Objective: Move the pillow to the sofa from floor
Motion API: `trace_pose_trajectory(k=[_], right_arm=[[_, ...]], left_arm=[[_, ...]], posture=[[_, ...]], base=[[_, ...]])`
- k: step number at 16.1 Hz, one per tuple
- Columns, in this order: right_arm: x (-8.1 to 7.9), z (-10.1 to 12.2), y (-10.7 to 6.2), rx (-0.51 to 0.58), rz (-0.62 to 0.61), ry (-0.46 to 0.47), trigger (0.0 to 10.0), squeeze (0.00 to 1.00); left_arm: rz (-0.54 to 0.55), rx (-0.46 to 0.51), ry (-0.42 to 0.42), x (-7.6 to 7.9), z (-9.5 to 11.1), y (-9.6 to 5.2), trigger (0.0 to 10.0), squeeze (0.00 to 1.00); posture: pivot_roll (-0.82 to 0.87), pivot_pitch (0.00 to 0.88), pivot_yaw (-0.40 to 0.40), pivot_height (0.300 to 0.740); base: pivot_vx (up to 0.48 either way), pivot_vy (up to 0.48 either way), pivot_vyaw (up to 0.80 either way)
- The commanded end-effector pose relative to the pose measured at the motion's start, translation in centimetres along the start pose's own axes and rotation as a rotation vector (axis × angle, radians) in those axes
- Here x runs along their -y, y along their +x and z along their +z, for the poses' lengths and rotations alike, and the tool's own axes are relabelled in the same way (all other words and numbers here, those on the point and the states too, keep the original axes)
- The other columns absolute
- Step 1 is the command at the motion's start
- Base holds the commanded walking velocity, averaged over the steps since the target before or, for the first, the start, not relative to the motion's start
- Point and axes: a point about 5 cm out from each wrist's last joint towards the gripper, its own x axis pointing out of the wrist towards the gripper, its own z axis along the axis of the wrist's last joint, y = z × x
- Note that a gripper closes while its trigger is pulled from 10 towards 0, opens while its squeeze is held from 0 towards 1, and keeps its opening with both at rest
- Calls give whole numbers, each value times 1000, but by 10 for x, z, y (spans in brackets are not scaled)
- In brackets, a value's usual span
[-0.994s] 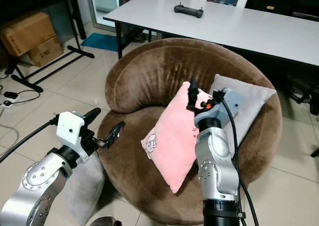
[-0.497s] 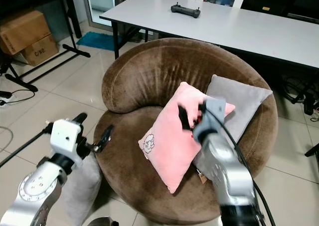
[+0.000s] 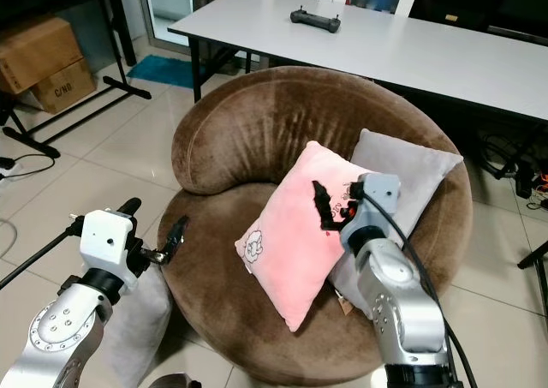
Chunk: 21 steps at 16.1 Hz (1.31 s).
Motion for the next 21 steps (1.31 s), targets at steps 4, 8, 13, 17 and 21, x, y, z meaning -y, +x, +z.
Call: trace_pose_trajectory(k=[4, 8, 13, 17, 21], right_arm=[[-1, 0, -1, 6, -20, -34, 10000, 0], [-1, 2, 1, 20, -6, -70, 10000, 0], [-5, -1, 1, 12, 16, -61, 10000, 0], [-1, -1, 1, 8, -9, -63, 10000, 0], [-3, -2, 1, 6, 6, -77, 10000, 0]], left_arm=[[-1, 25, 22, 0, 6, 2, 10000, 0], [-3, 27, 24, 0, 7, 3, 10000, 0], [-1, 25, 26, 0, 7, 3, 10000, 0], [8, 23, 30, -1, 6, 4, 10000, 0], [13, 22, 31, -2, 6, 4, 10000, 0]], posture=[[131, 0, -54, 740], [132, 0, -56, 740], [134, 0, -58, 740], [134, 0, -58, 740], [134, 0, -63, 740]], base=[[0, 304, 0], [0, 305, 0], [0, 299, 0], [0, 294, 0], [0, 296, 0]])
